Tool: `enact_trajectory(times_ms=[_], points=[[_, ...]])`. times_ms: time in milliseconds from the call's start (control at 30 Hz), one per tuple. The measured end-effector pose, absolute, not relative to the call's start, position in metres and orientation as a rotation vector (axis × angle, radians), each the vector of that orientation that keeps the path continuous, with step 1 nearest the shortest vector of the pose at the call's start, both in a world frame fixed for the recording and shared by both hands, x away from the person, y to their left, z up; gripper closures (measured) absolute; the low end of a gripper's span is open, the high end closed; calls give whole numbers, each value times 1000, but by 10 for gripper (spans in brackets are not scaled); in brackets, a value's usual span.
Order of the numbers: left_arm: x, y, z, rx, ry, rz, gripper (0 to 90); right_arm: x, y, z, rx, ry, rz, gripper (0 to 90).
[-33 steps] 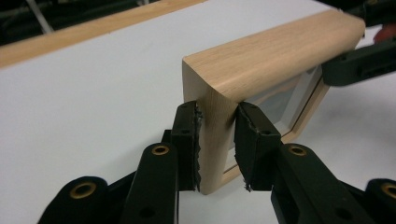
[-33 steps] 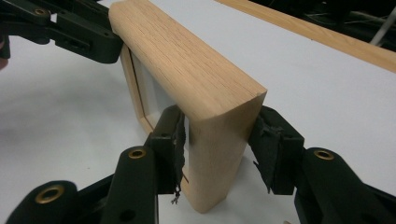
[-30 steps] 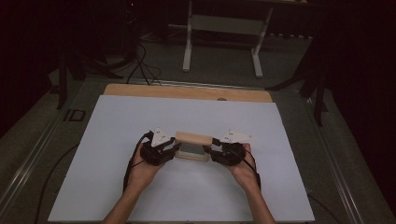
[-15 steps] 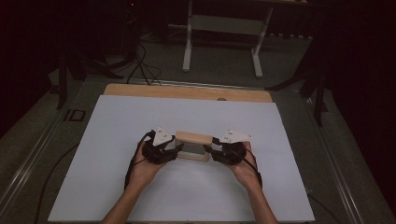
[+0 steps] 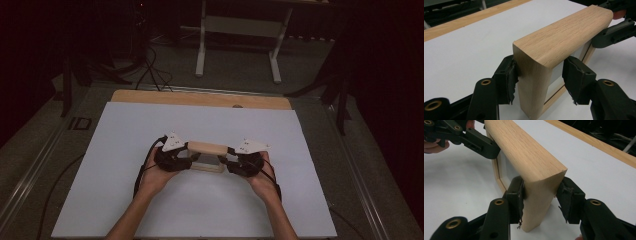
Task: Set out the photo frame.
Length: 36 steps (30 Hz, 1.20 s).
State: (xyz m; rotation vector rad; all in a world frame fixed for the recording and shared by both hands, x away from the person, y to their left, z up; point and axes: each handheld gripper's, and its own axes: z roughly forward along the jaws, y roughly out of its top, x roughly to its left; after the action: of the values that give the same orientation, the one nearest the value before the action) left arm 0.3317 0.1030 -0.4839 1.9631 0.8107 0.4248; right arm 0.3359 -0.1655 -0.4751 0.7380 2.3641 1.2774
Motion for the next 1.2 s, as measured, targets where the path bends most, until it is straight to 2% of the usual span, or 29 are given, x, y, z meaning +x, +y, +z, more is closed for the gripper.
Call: enact_trajectory(times_ms=[500, 733, 1200], points=[[323, 100, -480, 2000, 817, 454, 534, 343, -164, -472, 781, 2382, 1246, 517], [325, 100, -481, 1996, 831, 460, 537, 344, -162, -472, 833, 2369, 1244, 511], [336, 99, -482, 1981, 905, 455, 540, 350, -159, -477, 926, 2354, 1178, 551]])
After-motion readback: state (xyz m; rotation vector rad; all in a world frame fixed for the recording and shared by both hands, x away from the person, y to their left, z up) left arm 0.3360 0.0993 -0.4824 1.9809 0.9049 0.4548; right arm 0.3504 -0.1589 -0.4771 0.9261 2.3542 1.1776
